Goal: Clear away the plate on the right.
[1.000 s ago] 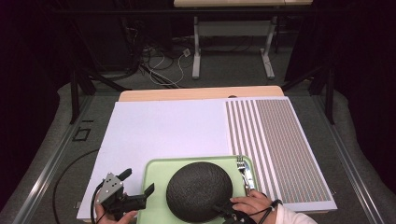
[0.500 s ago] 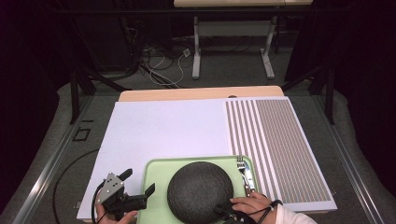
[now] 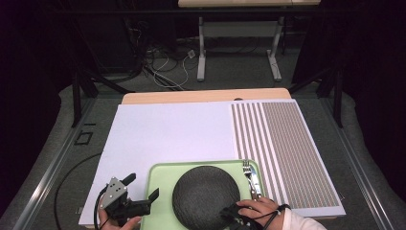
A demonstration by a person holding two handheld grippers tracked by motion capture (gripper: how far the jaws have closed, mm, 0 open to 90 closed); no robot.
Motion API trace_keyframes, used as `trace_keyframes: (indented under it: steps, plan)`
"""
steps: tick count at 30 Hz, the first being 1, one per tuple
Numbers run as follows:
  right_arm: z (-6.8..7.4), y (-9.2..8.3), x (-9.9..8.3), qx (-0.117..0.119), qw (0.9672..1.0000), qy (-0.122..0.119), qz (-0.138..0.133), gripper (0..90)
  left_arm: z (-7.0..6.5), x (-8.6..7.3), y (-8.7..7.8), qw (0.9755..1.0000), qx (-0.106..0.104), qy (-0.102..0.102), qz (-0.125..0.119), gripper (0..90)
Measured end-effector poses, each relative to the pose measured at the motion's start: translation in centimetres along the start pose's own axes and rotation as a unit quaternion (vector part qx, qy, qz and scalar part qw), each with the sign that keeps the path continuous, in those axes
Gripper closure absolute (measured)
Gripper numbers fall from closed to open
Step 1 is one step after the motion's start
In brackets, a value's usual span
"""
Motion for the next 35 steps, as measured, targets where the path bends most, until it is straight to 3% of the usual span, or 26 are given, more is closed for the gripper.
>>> trace_keyframes:
  steps: [4,6,9,12,15,18,19,21,24,25,29,31,32,33,34,35]
  plan:
    - [0.0,-0.2,0.0,-0.002,1.0,0.002,-0.005,51.4,0.0,0.0,0.0,1.0,0.001,0.004,-0.001,0.7]
    - [-0.3,-0.6,-0.1,-0.003,0.9998,0.02,-0.002,44.6,0.1,0.0,-0.1,1.0,0.001,0.004,0.0,0.7]
    - [-0.7,-1.3,-0.3,-0.005,0.9978,0.066,0.005,33.9,0.1,0.0,-0.1,1.0,0.002,0.005,-0.001,0.7]
    - [-1.0,-1.9,-0.6,-0.017,0.9964,0.083,0.007,19.9,0.1,0.0,-0.1,1.0,0.002,0.003,-0.002,0.7]
    - [-1.4,-2.5,-1.0,-0.024,0.9942,0.105,0.009,11.5,0.1,0.0,-0.1,1.0,0.002,0.005,-0.001,0.7]
    - [-2.0,-3.1,-1.7,-0.049,0.9905,0.128,0.005,7.5,0.1,0.0,-0.1,1.0,0.002,0.004,-0.001,0.7]
    - [-2.1,-3.3,-2.1,-0.057,0.9875,0.147,0.008,3.3,0.1,0.0,-0.1,1.0,0.002,0.004,-0.002,0.7]
    - [-2.5,-3.5,-2.6,-0.065,0.9856,0.156,0.004,0.0,0.1,0.0,-0.1,1.0,0.003,0.003,-0.002,0.7]
    - [-2.6,-4.0,-3.6,-0.086,0.9752,0.204,-0.001,0.0,0.1,0.0,-0.1,1.0,0.003,0.004,-0.002,0.7]
    - [-2.7,-4.2,-3.9,-0.09,0.9733,0.211,-0.001,0.0,0.1,0.0,-0.1,1.0,0.002,0.004,-0.001,0.6]
    - [-2.8,-4.8,-5.7,-0.108,0.9507,0.291,-0.006,0.0,0.0,0.0,-0.1,1.0,0.002,0.003,-0.002,0.7]
    - [-2.8,-5.4,-6.8,-0.124,0.9351,0.332,-0.011,0.0,0.1,0.0,-0.1,1.0,0.003,0.002,-0.002,0.7]
    - [-2.8,-5.8,-7.7,-0.131,0.9234,0.36,-0.018,0.0,0.1,0.0,-0.1,1.0,0.003,0.002,-0.003,0.7]
    - [-2.7,-6.0,-8.2,-0.136,0.9154,0.378,-0.02,0.0,0.1,0.0,-0.1,1.0,0.003,0.001,-0.002,0.7]
    - [-2.7,-6.3,-8.8,-0.142,0.9054,0.4,-0.021,0.0,0.1,0.0,-0.1,1.0,0.003,0.001,-0.002,0.7]
    - [-2.5,-6.6,-9.6,-0.149,0.8922,0.425,-0.027,0.0,0.1,0.1,-0.1,1.0,0.003,0.0,-0.003,0.7]
Point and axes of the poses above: each handheld gripper's, and its own axes: y roughly forward along the jaws, x roughly out of its top, z roughly to its left, the point moved 3 cm from there along y, roughly forward along the jaws, and after that the axes turned 1 degree about -x, right-handed, at the moved point
